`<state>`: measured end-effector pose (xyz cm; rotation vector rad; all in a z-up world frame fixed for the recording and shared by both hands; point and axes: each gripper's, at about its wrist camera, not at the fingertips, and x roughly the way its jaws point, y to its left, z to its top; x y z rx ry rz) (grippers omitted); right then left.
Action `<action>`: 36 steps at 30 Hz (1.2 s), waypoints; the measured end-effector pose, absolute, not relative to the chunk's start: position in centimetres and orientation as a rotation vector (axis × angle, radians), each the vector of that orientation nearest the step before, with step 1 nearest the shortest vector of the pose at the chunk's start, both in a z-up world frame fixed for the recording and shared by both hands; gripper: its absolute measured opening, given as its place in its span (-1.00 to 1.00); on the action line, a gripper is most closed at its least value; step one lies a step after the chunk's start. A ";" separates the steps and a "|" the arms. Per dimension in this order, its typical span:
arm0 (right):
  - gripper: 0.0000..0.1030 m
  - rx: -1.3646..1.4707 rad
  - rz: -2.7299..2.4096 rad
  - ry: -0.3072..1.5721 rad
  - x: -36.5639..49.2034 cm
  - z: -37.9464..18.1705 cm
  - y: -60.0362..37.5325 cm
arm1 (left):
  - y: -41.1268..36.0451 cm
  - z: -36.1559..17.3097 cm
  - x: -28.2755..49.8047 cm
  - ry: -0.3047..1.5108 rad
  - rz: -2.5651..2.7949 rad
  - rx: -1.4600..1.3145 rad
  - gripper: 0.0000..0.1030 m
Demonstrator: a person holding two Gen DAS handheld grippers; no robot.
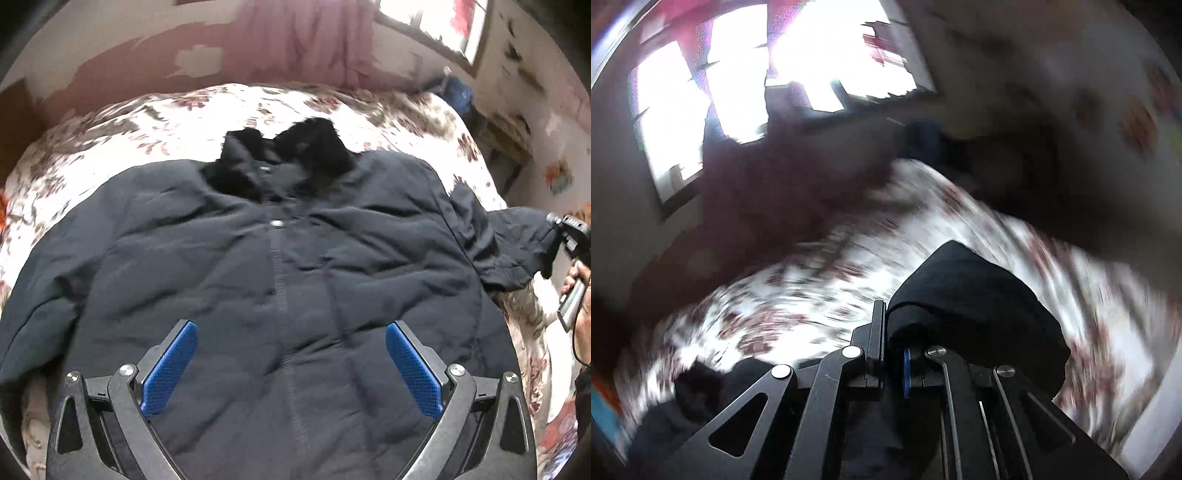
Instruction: Fold large clothes
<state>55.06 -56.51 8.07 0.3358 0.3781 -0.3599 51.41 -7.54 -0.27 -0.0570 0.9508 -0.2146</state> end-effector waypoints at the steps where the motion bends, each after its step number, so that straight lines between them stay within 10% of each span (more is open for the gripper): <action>1: -0.87 0.263 -0.319 0.376 55.7 9.6 -54.3 | -6.2 -0.1 51.0 0.944 -0.205 -0.073 0.99; 9: -0.87 -0.284 -0.033 0.458 59.4 10.9 -33.0 | 2.7 0.9 47.0 0.861 -0.099 -0.176 0.99; 18: -0.87 -0.647 0.244 0.669 57.0 -0.5 -16.8 | 9.4 -0.1 42.8 0.822 -0.049 -0.227 0.99; 25: 0.06 -0.627 0.428 0.864 52.5 -5.5 -17.0 | 10.3 -1.9 43.0 0.807 -0.129 -0.283 0.99; 36: 0.27 -0.231 0.358 0.808 42.3 -4.7 -29.4 | 2.9 -4.7 48.7 0.874 -0.301 -0.276 0.99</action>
